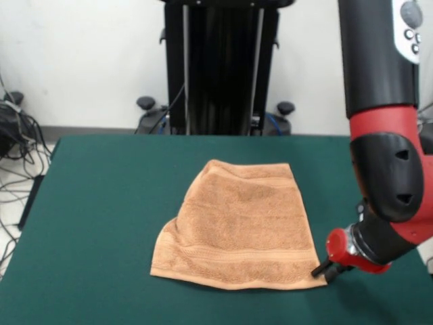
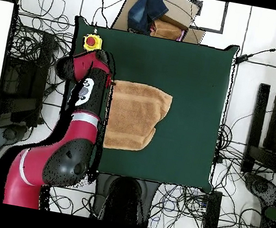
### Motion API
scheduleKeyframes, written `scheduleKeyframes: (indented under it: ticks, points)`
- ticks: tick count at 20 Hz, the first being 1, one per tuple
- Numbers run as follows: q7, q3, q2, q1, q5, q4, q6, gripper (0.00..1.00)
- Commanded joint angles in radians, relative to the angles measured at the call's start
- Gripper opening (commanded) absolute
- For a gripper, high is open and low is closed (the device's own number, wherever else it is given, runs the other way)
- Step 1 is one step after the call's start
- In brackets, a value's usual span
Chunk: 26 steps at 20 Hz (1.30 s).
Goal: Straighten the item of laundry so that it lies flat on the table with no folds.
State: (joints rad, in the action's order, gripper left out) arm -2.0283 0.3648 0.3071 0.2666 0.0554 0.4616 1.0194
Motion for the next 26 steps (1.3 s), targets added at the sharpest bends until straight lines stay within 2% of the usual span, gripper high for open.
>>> scheduleKeyframes:
  ticks: [1, 7, 8, 9, 12, 14, 16, 21, 23, 26]
  points:
    - [0.176, -0.184, 0.042, -0.06, -0.016, 0.07, -0.009, 1.0]
    - [0.235, -0.229, 0.007, -0.087, 0.0, 0.098, -0.026, 1.0]
    - [0.264, -0.242, -0.025, -0.093, -0.004, 0.138, -0.015, 1.0]
    - [0.304, -0.25, -0.073, -0.097, -0.002, 0.207, 0.003, 1.0]
    - [0.385, -0.301, -0.292, -0.126, -0.001, 0.51, -0.099, 1.0]
    - [0.439, -0.33, -0.421, -0.152, -0.007, 0.655, -0.104, 1.0]
    - [0.478, -0.361, -0.499, -0.184, 0.002, 0.74, -0.121, 1.0]
    - [0.532, -0.391, -0.609, -0.221, 0.046, 0.828, -0.07, 1.0]
    - [0.537, -0.407, -0.611, -0.235, 0.054, 0.821, -0.069, 1.0]
    - [0.533, -0.389, -0.54, -0.239, 0.11, 0.778, -0.113, 1.0]
